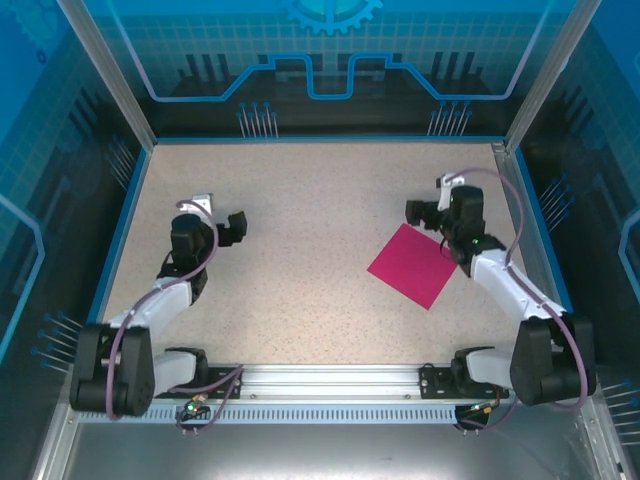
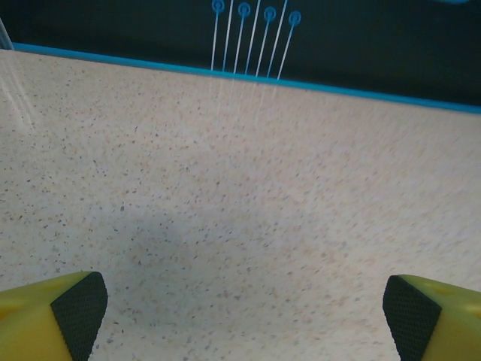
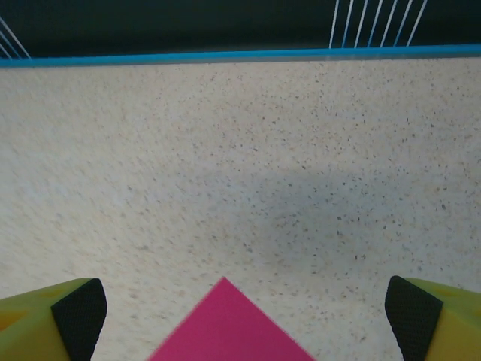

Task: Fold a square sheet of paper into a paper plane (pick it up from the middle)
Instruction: Move the square sheet of paper to the center of the table.

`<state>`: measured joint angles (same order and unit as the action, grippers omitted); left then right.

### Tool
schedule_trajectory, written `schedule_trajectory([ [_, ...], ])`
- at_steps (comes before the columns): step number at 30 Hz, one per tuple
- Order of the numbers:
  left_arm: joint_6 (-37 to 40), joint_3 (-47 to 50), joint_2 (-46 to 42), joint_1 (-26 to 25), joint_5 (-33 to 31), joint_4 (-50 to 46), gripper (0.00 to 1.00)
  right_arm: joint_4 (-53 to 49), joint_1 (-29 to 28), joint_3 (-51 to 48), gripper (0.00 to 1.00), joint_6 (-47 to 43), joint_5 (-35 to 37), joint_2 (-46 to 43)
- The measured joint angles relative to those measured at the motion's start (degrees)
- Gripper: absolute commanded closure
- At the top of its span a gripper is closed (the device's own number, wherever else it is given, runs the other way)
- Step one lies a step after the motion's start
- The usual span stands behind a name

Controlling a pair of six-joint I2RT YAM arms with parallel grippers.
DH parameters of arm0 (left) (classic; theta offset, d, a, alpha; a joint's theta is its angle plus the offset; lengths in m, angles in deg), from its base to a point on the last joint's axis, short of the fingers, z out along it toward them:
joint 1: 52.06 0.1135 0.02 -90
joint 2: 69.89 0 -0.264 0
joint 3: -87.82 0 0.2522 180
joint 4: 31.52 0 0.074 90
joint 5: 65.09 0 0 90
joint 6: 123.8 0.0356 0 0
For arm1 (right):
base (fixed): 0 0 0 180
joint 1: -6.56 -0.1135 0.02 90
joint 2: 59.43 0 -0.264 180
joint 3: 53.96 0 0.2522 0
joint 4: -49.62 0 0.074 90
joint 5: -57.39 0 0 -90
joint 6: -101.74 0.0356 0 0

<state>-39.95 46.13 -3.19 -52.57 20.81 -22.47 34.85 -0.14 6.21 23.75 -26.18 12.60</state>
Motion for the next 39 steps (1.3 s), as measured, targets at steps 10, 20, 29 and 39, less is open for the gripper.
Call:
schedule_trajectory([
  [10,-18.32,-8.57,-7.30,0.63,1.95,-20.37,0.01,-21.35,-2.73,7.02,0.05,12.90,-11.91,13.73],
  [20,-25.20,-8.63,-6.93,0.79,10.67,-27.54,0.01,-25.55,-8.15,12.61,0.09,14.91,-10.25,27.04],
  [29,-27.19,-6.49,-11.15,0.79,12.87,-28.13,0.02,-26.58,-17.53,16.63,0.15,10.16,-6.67,32.28],
  [39,-28.89,-3.10,-13.09,0.79,19.63,-27.41,0.01,-27.41,-29.70,17.97,0.12,7.69,-5.60,32.81],
])
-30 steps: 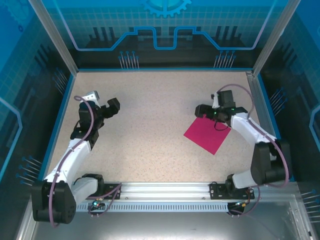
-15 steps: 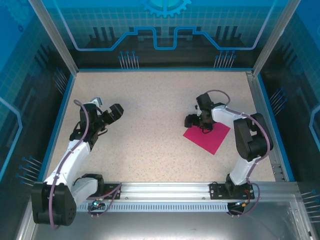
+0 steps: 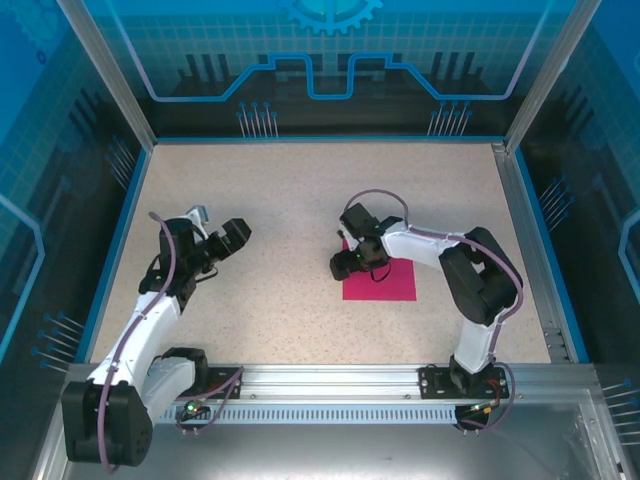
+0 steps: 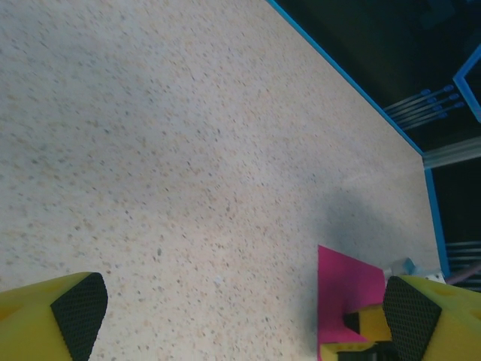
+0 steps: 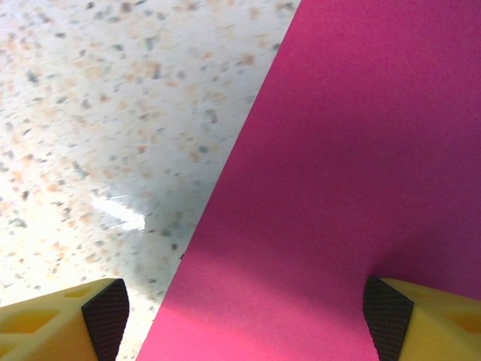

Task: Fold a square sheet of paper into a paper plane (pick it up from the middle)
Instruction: Move the square sheet of paper to the center of the table.

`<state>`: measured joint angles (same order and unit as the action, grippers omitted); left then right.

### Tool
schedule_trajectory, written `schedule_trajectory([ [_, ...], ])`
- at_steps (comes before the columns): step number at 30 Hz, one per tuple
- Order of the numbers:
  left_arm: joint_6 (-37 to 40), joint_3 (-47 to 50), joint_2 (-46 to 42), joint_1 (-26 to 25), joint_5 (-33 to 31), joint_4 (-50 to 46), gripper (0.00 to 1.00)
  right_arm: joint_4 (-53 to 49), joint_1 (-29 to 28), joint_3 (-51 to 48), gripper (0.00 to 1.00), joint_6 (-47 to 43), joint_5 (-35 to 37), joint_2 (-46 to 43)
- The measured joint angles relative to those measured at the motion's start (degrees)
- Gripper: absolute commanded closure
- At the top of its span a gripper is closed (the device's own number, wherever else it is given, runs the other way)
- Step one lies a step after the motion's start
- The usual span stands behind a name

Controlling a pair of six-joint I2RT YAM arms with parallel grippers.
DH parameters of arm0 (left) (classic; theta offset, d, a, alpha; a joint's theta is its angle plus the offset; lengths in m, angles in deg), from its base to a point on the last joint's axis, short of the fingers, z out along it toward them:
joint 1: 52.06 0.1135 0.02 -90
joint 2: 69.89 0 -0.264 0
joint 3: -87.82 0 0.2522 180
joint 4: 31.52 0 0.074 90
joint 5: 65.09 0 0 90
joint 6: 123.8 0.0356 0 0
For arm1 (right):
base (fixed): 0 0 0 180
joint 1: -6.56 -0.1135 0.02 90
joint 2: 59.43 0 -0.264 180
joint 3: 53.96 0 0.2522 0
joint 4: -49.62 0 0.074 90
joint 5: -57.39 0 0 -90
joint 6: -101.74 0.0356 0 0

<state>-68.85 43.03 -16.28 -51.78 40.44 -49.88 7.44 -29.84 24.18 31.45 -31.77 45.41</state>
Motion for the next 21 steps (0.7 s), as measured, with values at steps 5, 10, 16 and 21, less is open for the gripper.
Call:
schedule_trajectory([
  [5,-1.95,1.57,1.18,-0.52,5.38,2.51,0.02,-3.48,1.99,-0.74,0.13,2.86,0.02,-3.56],
  [10,-2.40,2.62,3.93,-5.20,7.34,4.35,0.02,-2.21,10.19,-5.62,0.15,5.38,-1.51,-9.25],
  [16,-2.40,3.02,6.54,-9.33,7.50,6.03,0.02,-1.51,10.23,-9.60,0.16,6.45,-2.93,-8.04],
  [21,-2.40,3.08,6.67,-10.32,7.48,6.64,0.02,-1.05,7.91,-8.72,0.17,7.48,-1.95,-7.15],
])
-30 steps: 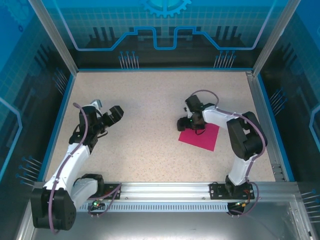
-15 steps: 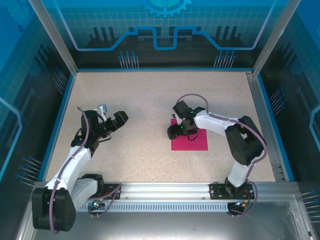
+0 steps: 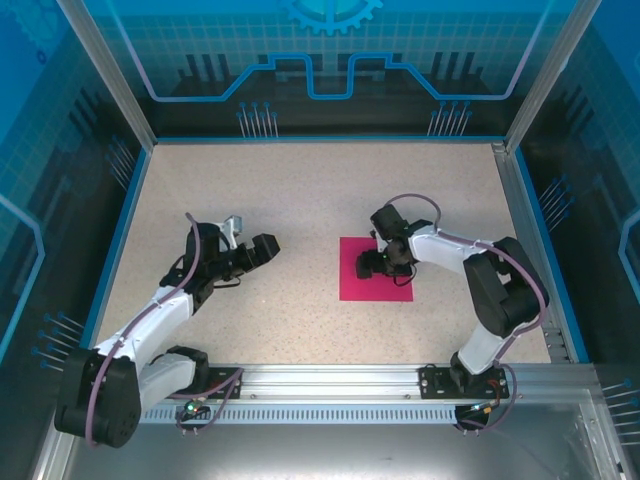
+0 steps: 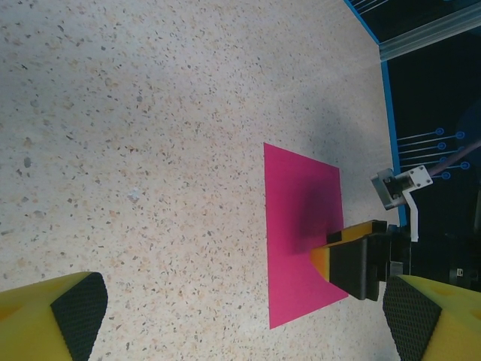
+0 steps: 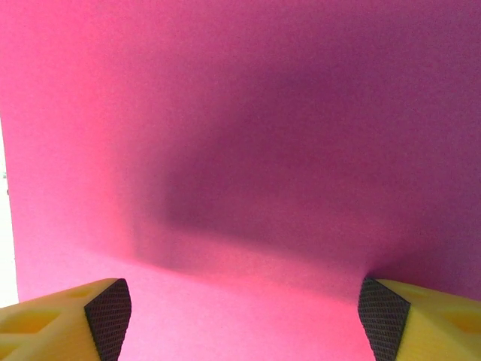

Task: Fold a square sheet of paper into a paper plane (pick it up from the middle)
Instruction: Move the square sheet of paper to the center of the table.

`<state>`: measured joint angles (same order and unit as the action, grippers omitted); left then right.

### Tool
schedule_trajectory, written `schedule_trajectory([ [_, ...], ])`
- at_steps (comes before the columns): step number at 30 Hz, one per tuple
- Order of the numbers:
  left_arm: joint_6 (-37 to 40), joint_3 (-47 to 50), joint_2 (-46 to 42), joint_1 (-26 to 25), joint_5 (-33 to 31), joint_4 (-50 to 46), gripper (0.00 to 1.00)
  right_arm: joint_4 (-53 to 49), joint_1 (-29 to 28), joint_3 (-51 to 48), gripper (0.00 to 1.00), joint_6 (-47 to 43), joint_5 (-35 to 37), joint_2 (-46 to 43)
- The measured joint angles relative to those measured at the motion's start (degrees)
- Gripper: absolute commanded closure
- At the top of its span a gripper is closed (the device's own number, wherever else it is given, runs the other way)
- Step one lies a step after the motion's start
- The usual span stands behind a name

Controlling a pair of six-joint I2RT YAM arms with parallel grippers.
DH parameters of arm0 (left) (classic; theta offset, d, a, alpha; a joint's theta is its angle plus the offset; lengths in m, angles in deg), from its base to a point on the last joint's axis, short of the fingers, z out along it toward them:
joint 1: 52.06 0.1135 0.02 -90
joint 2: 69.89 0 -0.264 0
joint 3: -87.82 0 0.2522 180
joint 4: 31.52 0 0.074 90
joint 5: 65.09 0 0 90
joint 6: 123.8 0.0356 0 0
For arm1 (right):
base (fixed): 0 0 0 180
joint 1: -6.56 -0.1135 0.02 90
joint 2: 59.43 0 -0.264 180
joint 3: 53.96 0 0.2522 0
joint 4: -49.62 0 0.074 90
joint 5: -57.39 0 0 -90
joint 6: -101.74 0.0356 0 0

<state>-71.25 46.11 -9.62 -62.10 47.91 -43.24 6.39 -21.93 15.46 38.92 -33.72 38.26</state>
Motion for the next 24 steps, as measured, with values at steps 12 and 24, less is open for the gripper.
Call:
schedule_trajectory([
  [12,0.13,0.04,2.38,-4.04,-0.24,1.44,0.02,-10.08,-6.82,11.32,0.01,4.87,13.51,2.60],
  [24,0.50,-3.58,13.97,-9.81,-0.68,3.45,0.01,-12.02,-6.95,13.77,0.01,8.46,12.44,9.09],
])
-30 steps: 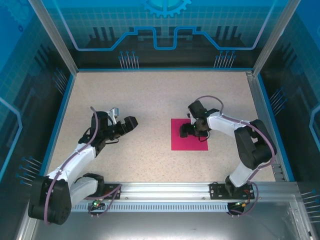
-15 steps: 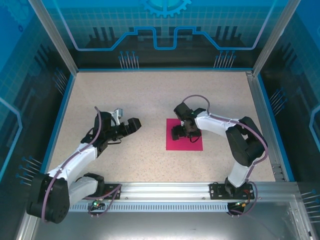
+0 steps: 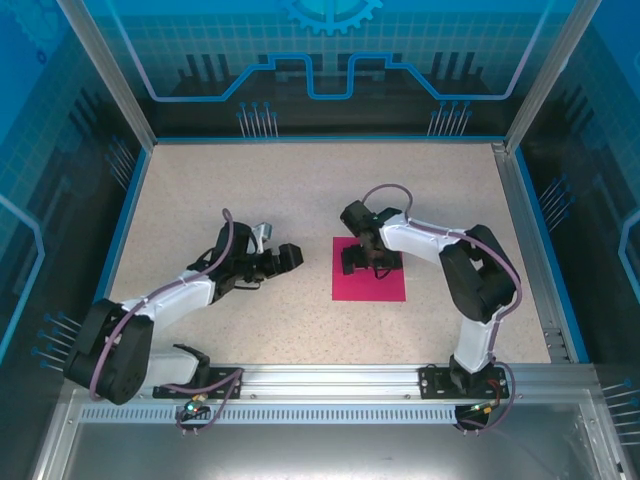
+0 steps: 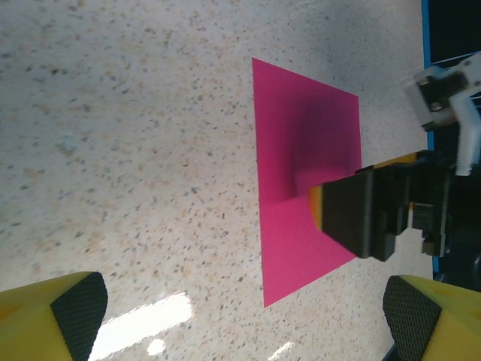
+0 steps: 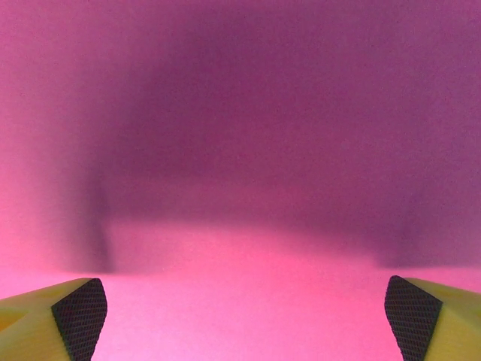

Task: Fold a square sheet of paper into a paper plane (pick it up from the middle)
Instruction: Move the square sheet of paper to the center of the table.

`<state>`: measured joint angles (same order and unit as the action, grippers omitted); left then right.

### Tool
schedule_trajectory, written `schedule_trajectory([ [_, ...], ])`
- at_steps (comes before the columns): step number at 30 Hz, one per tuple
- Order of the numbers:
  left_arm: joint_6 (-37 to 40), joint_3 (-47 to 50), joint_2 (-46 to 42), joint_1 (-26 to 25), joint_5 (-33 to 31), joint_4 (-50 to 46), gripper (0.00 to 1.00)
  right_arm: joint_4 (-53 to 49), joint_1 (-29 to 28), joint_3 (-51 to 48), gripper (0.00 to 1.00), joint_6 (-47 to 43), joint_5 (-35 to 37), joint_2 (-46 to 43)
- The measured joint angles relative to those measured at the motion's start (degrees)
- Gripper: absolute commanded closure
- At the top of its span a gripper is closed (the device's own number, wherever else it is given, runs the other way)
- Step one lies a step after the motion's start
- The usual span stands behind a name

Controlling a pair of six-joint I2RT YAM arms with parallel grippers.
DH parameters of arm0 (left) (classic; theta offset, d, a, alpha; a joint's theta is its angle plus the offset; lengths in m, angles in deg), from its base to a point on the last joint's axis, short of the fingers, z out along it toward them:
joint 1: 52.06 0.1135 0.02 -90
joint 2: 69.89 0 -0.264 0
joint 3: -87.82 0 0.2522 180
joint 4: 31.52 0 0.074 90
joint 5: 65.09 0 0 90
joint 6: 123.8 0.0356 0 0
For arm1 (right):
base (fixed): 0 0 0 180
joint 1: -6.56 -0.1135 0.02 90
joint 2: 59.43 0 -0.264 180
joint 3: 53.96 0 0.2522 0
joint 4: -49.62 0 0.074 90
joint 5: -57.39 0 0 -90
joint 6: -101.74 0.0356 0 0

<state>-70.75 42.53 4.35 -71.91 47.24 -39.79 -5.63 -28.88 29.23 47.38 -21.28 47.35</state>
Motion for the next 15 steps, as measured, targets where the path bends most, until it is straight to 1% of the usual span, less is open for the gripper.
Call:
schedule_trajectory([
  [6,0.00,-0.96,1.60,-0.24,-0.57,0.42,0.02,-1.31,-1.29,1.97,0.01,-0.02,0.22,2.60],
  [15,0.48,-1.03,1.64,-0.24,-2.19,0.35,0.02,-1.99,-1.33,3.39,0.01,-0.02,-0.90,4.50],
])
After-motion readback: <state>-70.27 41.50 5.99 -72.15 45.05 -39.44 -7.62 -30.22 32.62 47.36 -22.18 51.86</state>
